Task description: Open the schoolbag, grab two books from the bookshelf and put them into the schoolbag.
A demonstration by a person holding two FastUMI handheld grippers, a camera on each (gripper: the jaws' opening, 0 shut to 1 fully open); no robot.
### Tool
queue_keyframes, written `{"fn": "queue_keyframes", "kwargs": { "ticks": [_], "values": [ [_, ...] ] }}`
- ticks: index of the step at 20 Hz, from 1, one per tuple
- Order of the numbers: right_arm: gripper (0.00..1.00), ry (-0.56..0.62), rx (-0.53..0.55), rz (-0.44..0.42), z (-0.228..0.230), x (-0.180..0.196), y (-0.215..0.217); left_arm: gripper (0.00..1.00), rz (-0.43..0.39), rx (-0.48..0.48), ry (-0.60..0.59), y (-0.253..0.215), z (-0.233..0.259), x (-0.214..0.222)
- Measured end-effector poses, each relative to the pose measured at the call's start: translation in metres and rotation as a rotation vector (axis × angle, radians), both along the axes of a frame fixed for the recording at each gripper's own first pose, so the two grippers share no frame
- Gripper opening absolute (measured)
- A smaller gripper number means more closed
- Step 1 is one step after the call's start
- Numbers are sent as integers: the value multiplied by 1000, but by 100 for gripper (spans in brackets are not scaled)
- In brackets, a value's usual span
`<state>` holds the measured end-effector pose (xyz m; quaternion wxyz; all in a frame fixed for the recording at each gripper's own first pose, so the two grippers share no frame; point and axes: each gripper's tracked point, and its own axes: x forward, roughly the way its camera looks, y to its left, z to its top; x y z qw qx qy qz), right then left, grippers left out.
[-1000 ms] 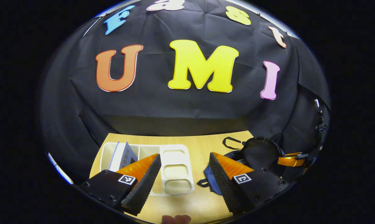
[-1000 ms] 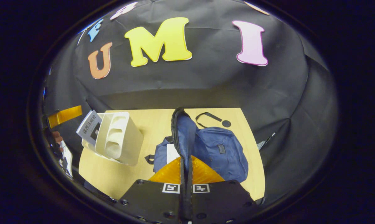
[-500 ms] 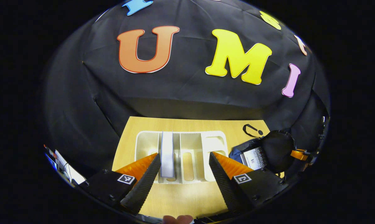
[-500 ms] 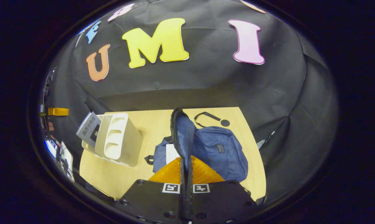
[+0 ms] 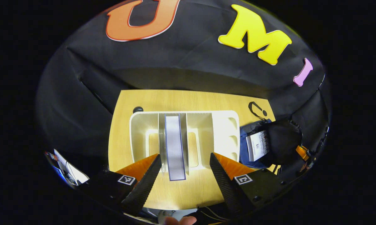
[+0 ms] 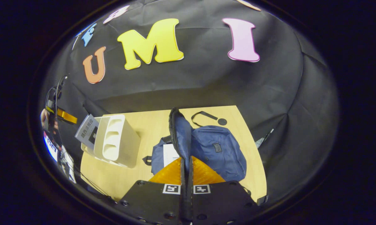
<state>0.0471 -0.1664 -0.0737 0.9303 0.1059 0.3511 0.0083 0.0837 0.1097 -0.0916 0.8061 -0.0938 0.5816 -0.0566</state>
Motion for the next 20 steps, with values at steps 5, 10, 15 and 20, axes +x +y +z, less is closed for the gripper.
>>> {"fn": "queue_keyframes", "kwargs": {
  "ticks": [5,10,15,20],
  "values": [
    [4,5,7,-10,-3,0,-3,99,-26,26,127,10,-30,9],
    [0,10,16,-25,-6,0,-5,98,-30,24,199,10,-49,11],
    [0,13,17,-32,-6,1,-7,96,-29,22,262,5,-61,10],
    [4,14,21,-38,-8,1,-9,91,-33,36,321,5,-70,7]
  ]
}}
